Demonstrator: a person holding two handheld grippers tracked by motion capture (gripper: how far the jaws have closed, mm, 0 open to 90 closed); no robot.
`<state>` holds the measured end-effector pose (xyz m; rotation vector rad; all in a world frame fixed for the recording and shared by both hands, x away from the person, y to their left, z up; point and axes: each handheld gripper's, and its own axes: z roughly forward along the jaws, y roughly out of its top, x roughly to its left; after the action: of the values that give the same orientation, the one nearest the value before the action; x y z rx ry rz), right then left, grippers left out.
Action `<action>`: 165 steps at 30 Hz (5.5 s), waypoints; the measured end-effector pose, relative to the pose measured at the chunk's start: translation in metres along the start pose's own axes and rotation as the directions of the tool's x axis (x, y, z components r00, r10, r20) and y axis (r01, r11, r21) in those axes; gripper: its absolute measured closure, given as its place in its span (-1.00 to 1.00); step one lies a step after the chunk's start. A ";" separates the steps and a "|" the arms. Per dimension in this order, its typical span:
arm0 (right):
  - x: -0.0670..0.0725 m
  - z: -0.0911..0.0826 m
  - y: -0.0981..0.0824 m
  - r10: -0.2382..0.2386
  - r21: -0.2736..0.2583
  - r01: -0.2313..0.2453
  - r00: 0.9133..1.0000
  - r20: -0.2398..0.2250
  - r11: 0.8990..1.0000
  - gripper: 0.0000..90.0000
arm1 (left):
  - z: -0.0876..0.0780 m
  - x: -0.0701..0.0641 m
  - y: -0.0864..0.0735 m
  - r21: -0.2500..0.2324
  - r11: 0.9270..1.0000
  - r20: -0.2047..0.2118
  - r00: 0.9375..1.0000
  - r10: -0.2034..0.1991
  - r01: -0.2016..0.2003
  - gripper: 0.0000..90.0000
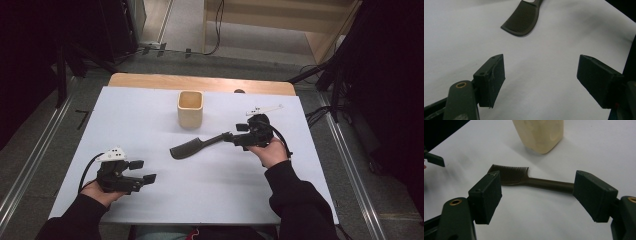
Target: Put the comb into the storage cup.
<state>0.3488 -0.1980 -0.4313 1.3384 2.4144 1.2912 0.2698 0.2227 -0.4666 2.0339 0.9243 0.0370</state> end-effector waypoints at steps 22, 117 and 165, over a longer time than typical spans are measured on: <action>-0.006 0.035 0.023 -0.011 0.028 0.011 1.000 0.017 1.000 -0.52 | 0.000 0.001 -0.001 -0.005 1.000 -0.002 1.000 -0.006 0.006 -0.49; -0.008 0.080 -0.023 0.019 0.278 -0.021 1.000 0.009 0.960 0.95 | -0.008 0.001 -0.006 -0.016 1.000 -0.018 1.000 -0.014 0.013 -0.49; 0.008 0.001 -0.035 -0.023 0.126 0.040 0.991 -0.135 0.991 -0.01 | -0.006 0.002 -0.005 -0.013 1.000 -0.010 1.000 -0.016 0.016 -0.49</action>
<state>0.3210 -0.2006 -0.4546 1.2758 2.6392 1.2762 0.2655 0.2300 -0.4672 2.0158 0.9442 0.0447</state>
